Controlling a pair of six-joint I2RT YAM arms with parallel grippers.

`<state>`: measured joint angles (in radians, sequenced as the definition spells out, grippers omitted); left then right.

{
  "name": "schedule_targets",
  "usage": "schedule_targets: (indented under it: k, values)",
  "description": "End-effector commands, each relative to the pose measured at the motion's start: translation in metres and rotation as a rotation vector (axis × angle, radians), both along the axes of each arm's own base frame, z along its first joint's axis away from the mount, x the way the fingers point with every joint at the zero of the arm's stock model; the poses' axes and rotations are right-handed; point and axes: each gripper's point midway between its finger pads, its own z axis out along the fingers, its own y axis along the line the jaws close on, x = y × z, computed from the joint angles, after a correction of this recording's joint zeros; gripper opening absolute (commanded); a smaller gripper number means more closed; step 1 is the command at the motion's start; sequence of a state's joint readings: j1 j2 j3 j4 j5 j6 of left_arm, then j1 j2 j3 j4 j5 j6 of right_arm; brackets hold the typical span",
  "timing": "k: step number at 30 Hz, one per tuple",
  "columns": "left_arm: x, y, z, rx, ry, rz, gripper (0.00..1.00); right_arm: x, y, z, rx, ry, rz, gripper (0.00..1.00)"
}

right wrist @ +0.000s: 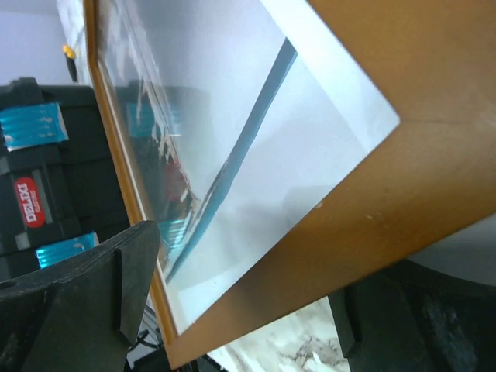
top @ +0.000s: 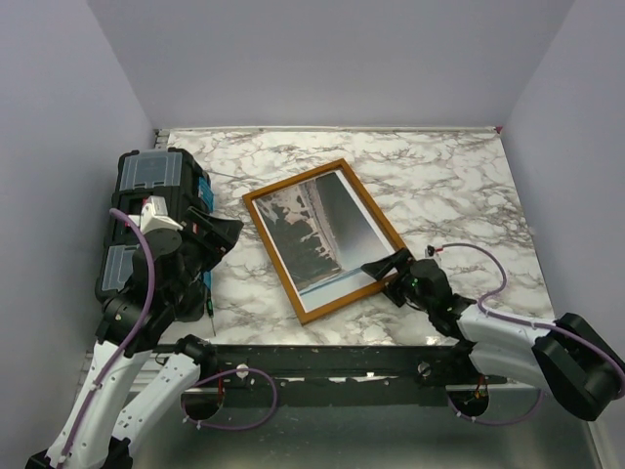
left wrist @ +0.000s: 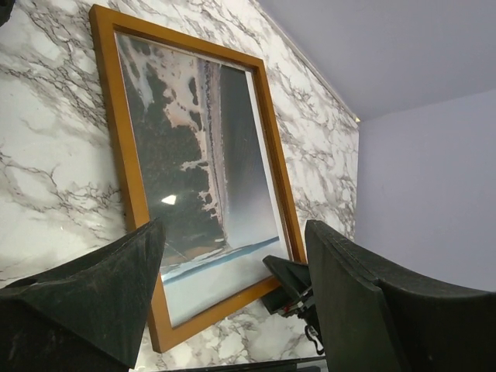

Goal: Take the photo out of the frame

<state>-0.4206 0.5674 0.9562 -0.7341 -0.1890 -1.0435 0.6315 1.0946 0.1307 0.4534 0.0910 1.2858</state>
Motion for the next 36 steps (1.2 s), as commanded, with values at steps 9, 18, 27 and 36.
schedule_targets:
  k: [9,18,27,36]
  values:
    - [0.005,-0.001,0.006,0.044,-0.040,-0.024,0.74,-0.109,-0.019,-0.043,-0.350,0.465,0.163,0.91]
    - [0.010,-0.007,0.063,0.223,-0.232,-0.145,0.75,-0.093,0.002,0.035,-0.458,0.228,0.433,0.92]
    - [0.032,-0.011,0.138,0.469,-0.382,-0.228,0.79,-0.034,0.079,0.110,-0.527,-0.220,0.581,0.93]
    - [0.057,0.018,0.124,0.619,-0.405,-0.061,0.79,-0.033,0.208,0.059,-0.792,-0.336,0.708,0.83]
